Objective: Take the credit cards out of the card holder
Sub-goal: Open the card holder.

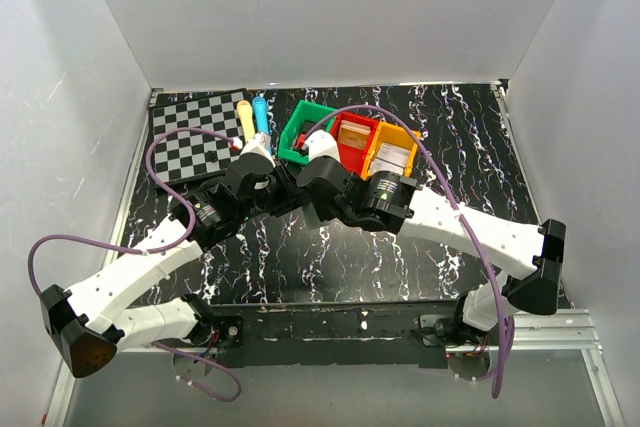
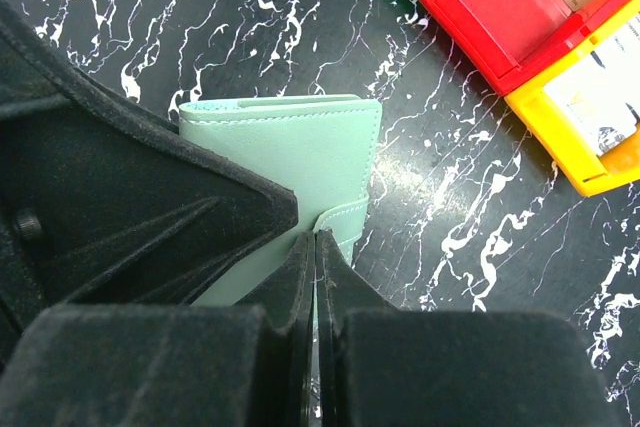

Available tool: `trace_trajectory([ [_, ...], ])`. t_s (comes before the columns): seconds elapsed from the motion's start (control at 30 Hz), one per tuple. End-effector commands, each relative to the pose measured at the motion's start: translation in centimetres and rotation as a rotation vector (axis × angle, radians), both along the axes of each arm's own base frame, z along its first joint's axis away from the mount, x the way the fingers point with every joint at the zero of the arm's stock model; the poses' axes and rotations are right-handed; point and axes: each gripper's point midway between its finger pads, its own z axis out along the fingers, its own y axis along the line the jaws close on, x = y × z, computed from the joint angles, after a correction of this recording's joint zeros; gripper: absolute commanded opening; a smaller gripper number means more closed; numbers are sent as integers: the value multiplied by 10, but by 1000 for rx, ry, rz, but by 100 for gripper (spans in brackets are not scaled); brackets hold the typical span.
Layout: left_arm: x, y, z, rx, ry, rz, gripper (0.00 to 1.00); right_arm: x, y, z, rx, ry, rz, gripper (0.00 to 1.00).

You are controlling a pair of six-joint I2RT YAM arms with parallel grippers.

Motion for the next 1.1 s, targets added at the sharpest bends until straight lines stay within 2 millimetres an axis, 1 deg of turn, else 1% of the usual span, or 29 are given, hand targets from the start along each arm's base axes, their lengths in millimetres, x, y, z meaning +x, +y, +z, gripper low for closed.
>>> trace_trajectory([
  [0.0,-2,0,31,-90,-66,3,0,4,-18,2,-36,-8,-58,1],
  [0.2,-2,1,23,-75,-52,12,0,4,-22,4,46,36,-79,1],
  [0.47,-1,4,20,-65,-53,25,0,4,-32,2,97,77,-96,1],
  [0.8,-1,8,15,-47,-42,41,0,3,-33,6,147,93,-89,1],
  [1.07,-1,10,13,-36,-41,51,0,1,-35,5,185,121,-81,1],
])
